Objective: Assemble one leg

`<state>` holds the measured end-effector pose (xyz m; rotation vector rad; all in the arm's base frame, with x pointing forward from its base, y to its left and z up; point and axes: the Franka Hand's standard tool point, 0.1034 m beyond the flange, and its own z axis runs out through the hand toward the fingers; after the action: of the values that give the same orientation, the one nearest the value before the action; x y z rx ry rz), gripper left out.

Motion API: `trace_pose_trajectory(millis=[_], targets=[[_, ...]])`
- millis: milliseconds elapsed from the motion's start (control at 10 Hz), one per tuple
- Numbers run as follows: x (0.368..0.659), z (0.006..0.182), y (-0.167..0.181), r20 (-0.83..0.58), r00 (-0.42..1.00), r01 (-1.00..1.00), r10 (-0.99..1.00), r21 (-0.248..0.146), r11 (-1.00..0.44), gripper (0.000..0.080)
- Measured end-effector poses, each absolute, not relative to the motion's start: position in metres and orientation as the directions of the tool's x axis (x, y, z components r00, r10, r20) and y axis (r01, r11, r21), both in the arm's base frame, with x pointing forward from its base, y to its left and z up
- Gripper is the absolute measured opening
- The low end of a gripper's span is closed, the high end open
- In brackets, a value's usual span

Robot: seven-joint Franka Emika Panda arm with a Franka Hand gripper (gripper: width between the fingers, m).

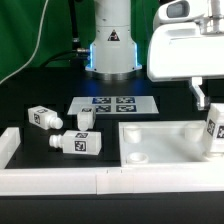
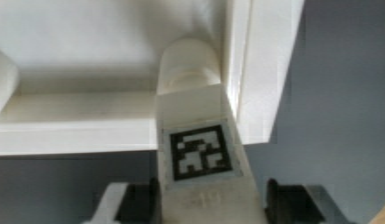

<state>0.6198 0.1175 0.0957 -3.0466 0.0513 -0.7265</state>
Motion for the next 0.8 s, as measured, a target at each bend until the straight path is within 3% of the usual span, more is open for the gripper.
trace_pose_trajectory(millis=[500, 800], targets=[[0.6223, 0.0956, 0.1141, 0.484, 0.875, -0.022, -0.024, -0.010, -1.000, 0.0281], [0.6222, 0.0954, 0.1141, 0.483, 0.875, -0.022, -0.024, -0.009, -1.000, 0.0609]])
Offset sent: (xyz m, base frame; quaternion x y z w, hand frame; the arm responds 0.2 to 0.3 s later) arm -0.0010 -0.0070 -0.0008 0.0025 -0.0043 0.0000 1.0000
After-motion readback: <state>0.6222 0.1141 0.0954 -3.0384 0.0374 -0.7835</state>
